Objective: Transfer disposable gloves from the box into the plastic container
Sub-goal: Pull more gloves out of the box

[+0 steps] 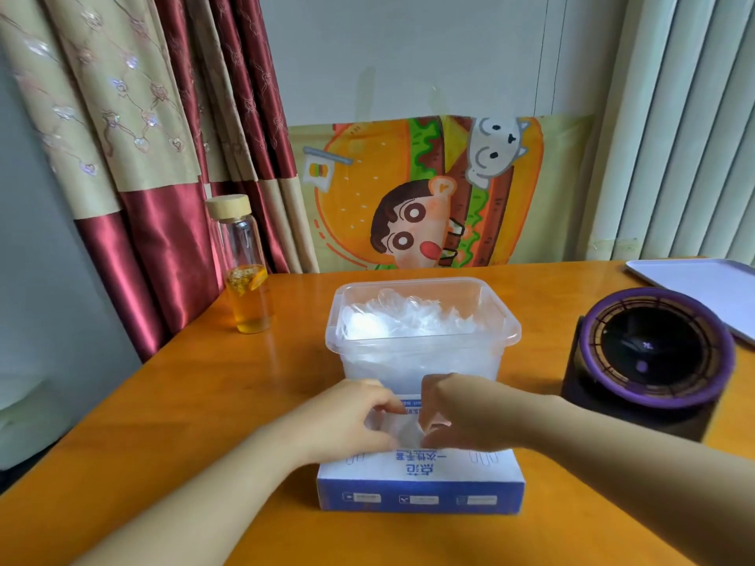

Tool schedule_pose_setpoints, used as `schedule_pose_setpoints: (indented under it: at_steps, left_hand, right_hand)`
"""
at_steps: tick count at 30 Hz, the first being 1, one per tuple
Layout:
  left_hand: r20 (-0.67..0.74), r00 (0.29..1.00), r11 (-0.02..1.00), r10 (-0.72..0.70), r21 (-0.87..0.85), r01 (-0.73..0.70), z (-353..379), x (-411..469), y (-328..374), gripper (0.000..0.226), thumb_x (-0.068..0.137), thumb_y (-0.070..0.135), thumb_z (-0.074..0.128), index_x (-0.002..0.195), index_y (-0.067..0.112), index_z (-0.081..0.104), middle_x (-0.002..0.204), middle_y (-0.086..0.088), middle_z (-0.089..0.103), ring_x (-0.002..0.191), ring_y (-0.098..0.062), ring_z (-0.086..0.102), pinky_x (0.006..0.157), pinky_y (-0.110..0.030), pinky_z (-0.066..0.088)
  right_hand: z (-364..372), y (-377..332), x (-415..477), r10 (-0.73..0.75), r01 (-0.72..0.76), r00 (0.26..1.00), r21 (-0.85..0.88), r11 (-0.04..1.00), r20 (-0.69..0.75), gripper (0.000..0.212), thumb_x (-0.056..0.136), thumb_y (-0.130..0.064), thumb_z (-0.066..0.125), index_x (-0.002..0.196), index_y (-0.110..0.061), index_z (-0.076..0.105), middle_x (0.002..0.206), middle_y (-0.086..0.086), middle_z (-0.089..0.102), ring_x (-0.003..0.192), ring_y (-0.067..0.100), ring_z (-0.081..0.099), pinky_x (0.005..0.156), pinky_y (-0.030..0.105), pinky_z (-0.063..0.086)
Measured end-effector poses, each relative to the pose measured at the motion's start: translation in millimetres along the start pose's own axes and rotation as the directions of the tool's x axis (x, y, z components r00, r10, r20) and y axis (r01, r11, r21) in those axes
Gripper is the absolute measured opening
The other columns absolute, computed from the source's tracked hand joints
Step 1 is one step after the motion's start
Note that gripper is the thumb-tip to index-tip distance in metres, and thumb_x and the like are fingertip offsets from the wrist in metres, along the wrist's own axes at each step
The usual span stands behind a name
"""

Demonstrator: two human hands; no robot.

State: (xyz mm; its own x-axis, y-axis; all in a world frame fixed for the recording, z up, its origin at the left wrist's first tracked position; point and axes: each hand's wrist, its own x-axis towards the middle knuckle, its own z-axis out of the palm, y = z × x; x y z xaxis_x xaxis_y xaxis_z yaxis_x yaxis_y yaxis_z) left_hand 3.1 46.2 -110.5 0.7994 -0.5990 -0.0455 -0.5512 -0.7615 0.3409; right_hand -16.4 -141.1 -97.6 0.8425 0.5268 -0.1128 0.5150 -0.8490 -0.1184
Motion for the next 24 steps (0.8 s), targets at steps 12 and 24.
schedule_pose_setpoints:
  at_steps: [12,24]
  left_hand:
    - [-0.188,0.982,0.984,0.009,-0.172,-0.042,19.2,-8.3,-3.8,0.025,0.092,0.023,0.062,0.116,0.027,0.063,0.109,0.016,0.059,0.101,0.002,0.053,0.081,-0.003,0.038]
    - [-0.057,0.998,0.977,0.041,-0.207,-0.052,13.2,-12.7,10.2,0.046,0.086,0.041,0.066,0.126,0.038,0.043,0.118,0.016,0.060,0.096,0.002,0.057,0.082,-0.013,0.049]
  right_hand:
    - [7.6,0.8,-2.8,0.135,-0.062,0.964,0.299,0.952,-0.228,0.018,0.098,-0.022,0.049,0.107,-0.016,0.063,0.109,0.001,0.066,0.094,0.017,0.063,0.080,0.026,0.052]
    - [-29.5,-4.5,0.8,0.153,0.094,0.756,0.338,0.936,-0.636,0.019,0.098,-0.025,0.047,0.100,-0.009,0.058,0.090,0.001,0.064,0.080,0.016,0.058,0.068,0.020,0.045]
